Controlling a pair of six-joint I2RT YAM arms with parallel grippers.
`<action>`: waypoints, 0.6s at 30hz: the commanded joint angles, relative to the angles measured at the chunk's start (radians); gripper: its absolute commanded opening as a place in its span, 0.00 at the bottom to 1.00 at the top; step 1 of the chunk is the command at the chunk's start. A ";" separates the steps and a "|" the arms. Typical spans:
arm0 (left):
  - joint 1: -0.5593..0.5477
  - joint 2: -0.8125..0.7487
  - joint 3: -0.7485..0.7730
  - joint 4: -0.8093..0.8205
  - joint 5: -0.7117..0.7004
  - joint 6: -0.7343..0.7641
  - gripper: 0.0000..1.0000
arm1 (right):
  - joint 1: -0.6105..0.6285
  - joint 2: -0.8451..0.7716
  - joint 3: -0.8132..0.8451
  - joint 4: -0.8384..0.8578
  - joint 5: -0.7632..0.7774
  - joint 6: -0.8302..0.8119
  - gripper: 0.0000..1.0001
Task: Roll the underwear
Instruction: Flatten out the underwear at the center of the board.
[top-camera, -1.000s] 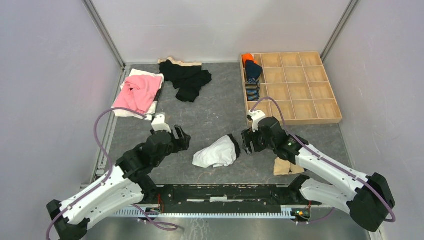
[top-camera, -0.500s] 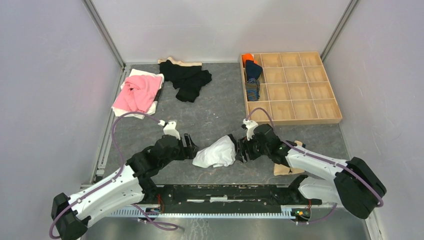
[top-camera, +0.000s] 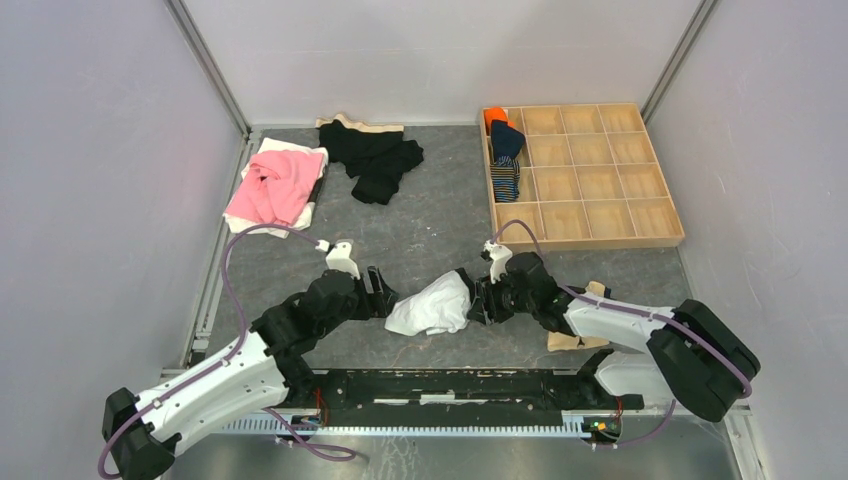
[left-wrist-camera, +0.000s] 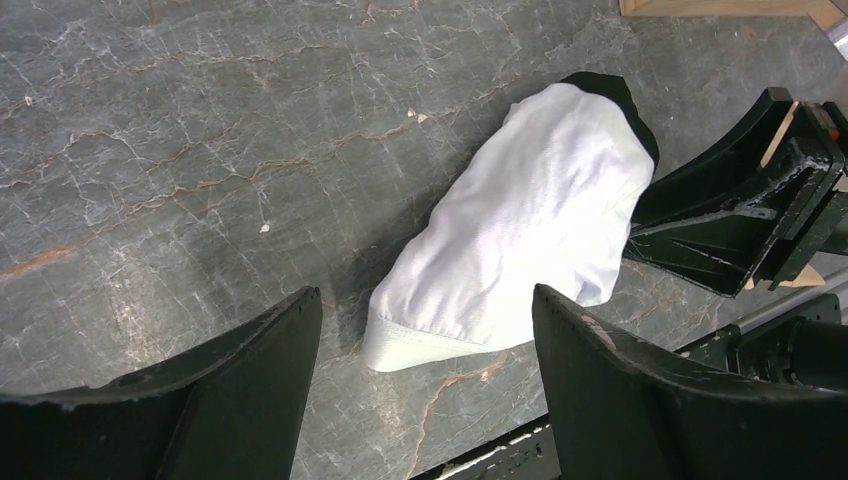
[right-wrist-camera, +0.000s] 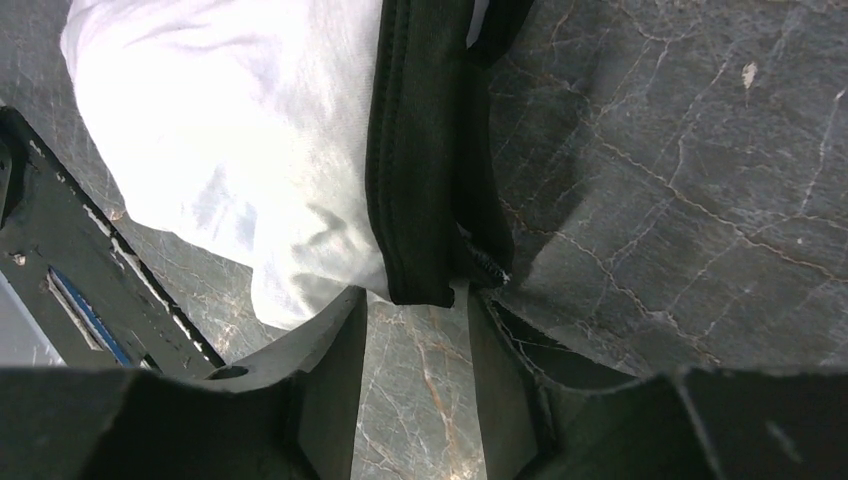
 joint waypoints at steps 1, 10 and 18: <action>-0.004 -0.018 -0.007 0.023 -0.004 -0.039 0.83 | 0.002 0.021 -0.015 0.088 0.007 0.001 0.42; -0.003 -0.020 -0.017 0.018 -0.019 -0.041 0.83 | 0.002 -0.068 -0.066 0.150 0.026 -0.016 0.00; -0.003 -0.016 0.027 0.000 -0.042 -0.007 0.83 | 0.003 -0.321 0.096 -0.286 0.154 -0.109 0.00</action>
